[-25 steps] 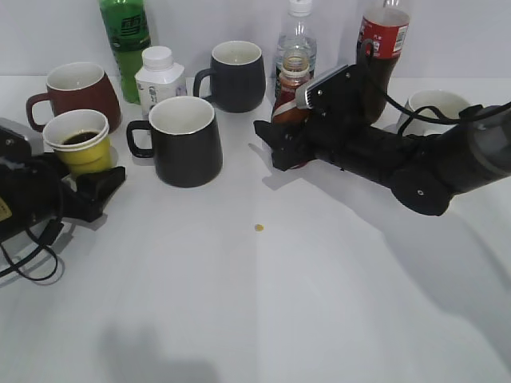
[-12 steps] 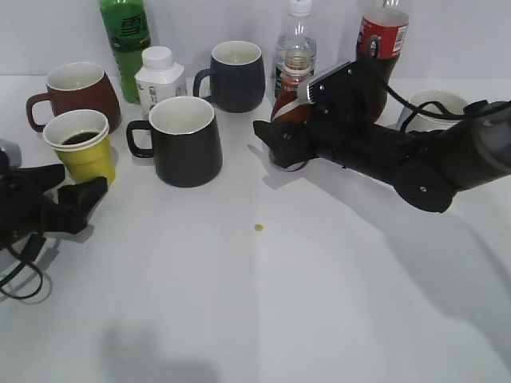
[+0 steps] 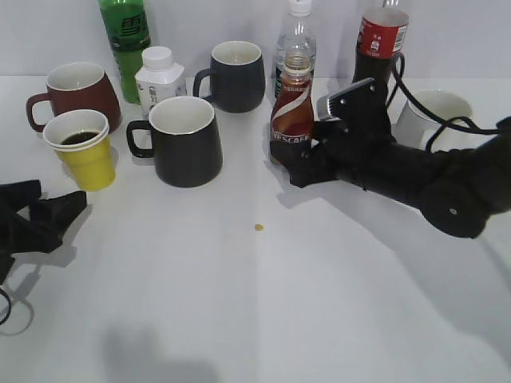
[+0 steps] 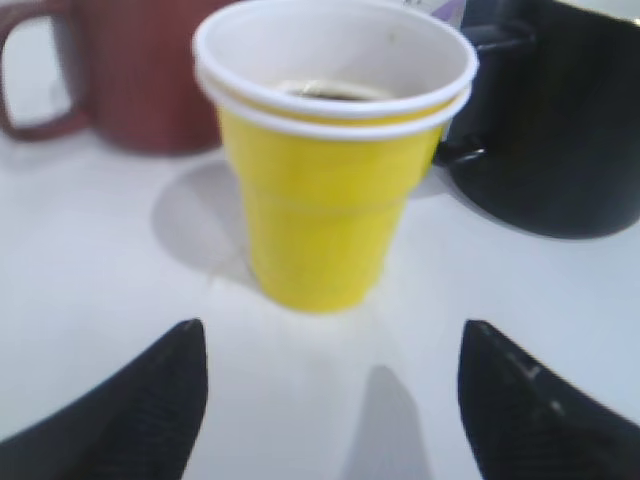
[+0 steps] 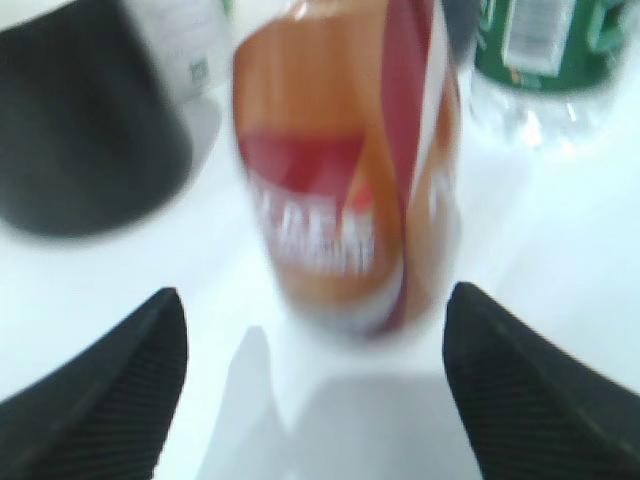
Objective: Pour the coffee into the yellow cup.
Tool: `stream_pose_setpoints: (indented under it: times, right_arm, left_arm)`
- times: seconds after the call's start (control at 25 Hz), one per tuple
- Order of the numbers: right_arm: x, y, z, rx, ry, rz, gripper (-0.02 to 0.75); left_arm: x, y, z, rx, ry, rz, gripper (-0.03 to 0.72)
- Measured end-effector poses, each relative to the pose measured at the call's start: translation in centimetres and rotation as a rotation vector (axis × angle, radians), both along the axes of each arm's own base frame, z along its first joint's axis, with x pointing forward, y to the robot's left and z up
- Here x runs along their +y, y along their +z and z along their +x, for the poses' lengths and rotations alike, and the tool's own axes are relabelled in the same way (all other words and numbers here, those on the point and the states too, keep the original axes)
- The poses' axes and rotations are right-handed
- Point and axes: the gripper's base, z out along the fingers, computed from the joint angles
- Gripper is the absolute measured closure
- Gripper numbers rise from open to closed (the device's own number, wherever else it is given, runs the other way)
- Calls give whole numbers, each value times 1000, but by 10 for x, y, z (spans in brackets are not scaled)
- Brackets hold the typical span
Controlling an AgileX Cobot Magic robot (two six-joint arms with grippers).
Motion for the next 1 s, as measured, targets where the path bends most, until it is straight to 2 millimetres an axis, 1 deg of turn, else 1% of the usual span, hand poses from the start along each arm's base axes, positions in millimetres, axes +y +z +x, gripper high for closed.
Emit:
stream_pose_setpoints:
  times: [0.16,0.28,0.4,0.48,0.6,0.76,0.88,1.0]
  right_arm:
    - [-7,-1,-16,63,-14,22,142]
    - [-13,3,-29,86,-20,17,143]
    - [-19,8,-37,131,-38,-35,143]
    - [-23,10,-41,192,-54,-87,143]
    - [-26,19,-47,263,-53,-120,143]
    - [-27,43,-58,318,-29,-119,143]
    - [-33,61,-67,336,-39,-154,143]
    - [-40,82,-74,328,-86,-154,144]
  left_arm:
    - [0,9,-8,85,20,-45,99]
    - [3,18,-13,151,56,-68,101]
    - [6,30,-20,196,102,-95,102]
    - [8,38,-25,213,140,-118,106]
    - [13,50,-34,235,206,-133,117]
    - [26,68,-42,299,330,-56,124]
    - [33,90,-44,379,465,-72,123]
    - [33,120,-49,450,530,-62,123]
